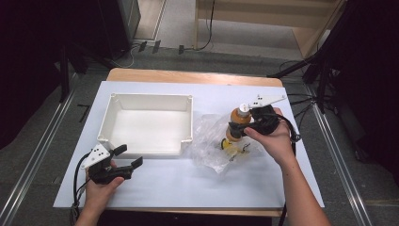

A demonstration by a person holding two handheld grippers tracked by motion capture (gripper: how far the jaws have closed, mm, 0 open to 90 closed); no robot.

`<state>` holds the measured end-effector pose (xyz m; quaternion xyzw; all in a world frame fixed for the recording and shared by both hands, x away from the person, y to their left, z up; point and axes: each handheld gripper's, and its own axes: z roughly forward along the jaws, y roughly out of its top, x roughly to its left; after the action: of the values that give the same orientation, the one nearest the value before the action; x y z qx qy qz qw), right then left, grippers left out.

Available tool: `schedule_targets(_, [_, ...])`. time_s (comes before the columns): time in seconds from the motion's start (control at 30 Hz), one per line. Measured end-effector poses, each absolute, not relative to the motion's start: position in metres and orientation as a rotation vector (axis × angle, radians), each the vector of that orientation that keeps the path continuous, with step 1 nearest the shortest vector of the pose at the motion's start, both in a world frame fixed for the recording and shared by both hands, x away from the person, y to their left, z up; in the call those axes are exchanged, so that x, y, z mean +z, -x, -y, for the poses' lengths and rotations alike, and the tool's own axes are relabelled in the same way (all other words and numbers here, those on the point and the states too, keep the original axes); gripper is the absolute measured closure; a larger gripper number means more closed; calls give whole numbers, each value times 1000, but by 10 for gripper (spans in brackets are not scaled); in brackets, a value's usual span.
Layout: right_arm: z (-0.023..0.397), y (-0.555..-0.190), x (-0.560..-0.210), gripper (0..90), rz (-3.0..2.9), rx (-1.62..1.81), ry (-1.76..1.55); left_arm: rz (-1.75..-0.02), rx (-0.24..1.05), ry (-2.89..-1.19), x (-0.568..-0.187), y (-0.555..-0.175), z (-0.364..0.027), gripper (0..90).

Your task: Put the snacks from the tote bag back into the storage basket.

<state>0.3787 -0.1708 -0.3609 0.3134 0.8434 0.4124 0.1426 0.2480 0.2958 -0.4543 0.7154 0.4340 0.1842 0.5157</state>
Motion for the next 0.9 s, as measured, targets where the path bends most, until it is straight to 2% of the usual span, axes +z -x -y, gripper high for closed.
schedule_targets(0.9, [184, -368, -305, 313, -2411, 1179, -849, -1044, 439, -1719, -454, -248, -296, 162])
